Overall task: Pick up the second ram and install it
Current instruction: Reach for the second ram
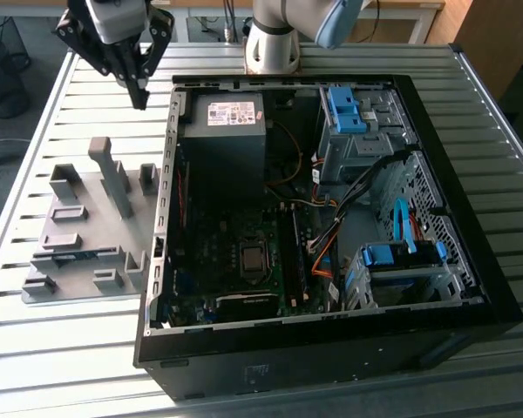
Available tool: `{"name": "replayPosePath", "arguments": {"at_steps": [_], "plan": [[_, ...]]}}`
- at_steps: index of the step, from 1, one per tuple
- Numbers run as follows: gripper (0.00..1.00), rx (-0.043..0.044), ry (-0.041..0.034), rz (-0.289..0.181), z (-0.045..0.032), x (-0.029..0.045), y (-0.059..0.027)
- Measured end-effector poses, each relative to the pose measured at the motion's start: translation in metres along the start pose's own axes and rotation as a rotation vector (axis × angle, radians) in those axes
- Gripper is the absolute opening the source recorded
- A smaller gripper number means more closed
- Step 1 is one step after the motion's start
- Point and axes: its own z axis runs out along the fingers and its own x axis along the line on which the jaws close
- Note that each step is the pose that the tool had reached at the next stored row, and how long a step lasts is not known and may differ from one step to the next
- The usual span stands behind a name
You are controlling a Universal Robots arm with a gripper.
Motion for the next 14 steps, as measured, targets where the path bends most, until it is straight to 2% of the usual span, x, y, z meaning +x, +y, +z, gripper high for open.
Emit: {"name": "replayPosePath", "arguments": {"at_steps": [9, 14], "plan": [[0.10, 0.0001, 0.0001, 0.000, -0.0002, 0.0165, -0.0012], [0.10, 0.0000, 0.0000, 0.000, -0.0002, 0.0173, -0.0013]]}}
